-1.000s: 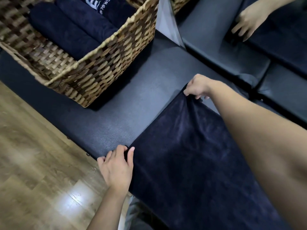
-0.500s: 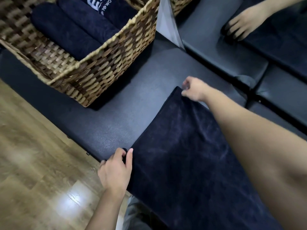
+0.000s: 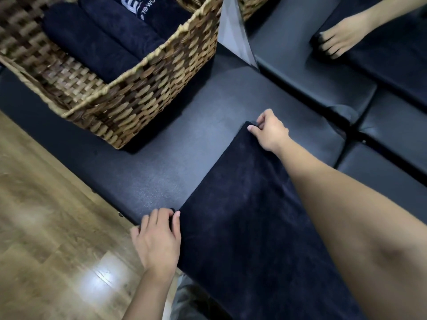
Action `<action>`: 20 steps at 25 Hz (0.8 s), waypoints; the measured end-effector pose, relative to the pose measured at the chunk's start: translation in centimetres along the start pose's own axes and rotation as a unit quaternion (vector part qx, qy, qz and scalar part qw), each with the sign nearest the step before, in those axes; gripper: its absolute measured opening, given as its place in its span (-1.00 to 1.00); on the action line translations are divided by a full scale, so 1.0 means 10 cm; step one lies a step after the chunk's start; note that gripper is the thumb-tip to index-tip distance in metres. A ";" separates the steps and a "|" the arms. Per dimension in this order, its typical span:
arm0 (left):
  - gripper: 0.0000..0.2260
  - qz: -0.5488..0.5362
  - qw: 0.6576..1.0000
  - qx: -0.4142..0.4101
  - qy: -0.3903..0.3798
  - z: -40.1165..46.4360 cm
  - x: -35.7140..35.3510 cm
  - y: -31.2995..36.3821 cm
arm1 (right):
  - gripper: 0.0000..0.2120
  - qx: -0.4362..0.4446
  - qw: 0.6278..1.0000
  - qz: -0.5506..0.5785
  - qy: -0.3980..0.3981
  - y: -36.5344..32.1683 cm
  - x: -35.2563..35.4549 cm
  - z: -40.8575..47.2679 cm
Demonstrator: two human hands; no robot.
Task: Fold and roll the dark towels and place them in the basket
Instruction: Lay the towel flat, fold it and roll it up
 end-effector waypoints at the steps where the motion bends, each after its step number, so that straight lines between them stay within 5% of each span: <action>1: -0.81 0.000 1.000 -0.008 -0.002 0.04 0.00 0.07 | -0.65 0.006 1.000 -0.001 -0.003 0.02 -0.01 -0.03; 5: -0.80 -0.110 0.984 -0.126 -0.054 0.24 -0.08 0.83 | -0.61 0.050 0.995 -0.048 0.071 0.28 0.03 -0.36; 10: -0.70 -0.189 0.903 -0.328 -0.203 0.01 -0.59 2.18 | -0.67 -0.005 0.990 -0.091 0.105 1.24 0.03 -1.14; 15: -0.56 -0.080 0.804 -0.444 -0.388 -0.72 -1.18 3.05 | -0.66 -0.176 0.974 -0.089 0.115 2.63 0.17 -2.19; 20: -0.52 -0.005 0.709 -0.553 -0.437 -1.64 -1.43 3.84 | -0.64 -0.404 0.903 0.010 0.146 3.87 0.12 -3.30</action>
Point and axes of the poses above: each hand's wrist, its own z-axis towards the middle knuckle, its own x-axis out of the back of the hand, y = z × x, the point moved 7 cm from there along z, towards the middle knuckle, and after that the axes turned 11 degrees about -z, right-handed, at the moved point
